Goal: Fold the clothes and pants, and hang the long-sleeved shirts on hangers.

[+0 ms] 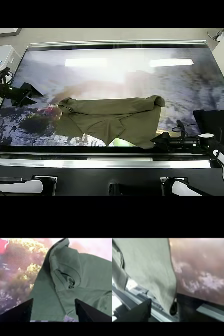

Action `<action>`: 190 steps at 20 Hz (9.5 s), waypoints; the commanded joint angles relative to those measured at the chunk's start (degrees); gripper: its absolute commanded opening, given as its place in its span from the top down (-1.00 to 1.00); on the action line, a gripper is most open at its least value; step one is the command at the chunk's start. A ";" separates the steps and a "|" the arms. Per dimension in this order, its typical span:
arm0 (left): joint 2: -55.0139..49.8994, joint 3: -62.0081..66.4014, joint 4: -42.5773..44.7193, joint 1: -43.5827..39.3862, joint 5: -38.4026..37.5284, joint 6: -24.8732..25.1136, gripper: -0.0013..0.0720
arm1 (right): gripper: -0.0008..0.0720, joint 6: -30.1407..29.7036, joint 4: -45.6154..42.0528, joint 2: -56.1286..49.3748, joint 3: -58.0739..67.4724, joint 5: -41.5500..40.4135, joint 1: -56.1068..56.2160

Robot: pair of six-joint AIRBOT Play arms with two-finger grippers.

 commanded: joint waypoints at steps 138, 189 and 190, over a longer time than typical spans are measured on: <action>10.69 -49.99 -14.62 -1.99 25.53 32.48 0.08 | -0.28 16.28 -7.43 -13.94 52.85 19.02 0.85; 10.73 -42.45 -19.61 -2.56 22.88 27.71 0.93 | 0.89 -3.02 6.51 -10.69 17.88 2.27 -5.73; 10.75 -40.00 -19.80 -3.32 22.43 27.26 0.93 | 0.89 -3.17 6.38 -8.61 18.51 1.29 -4.28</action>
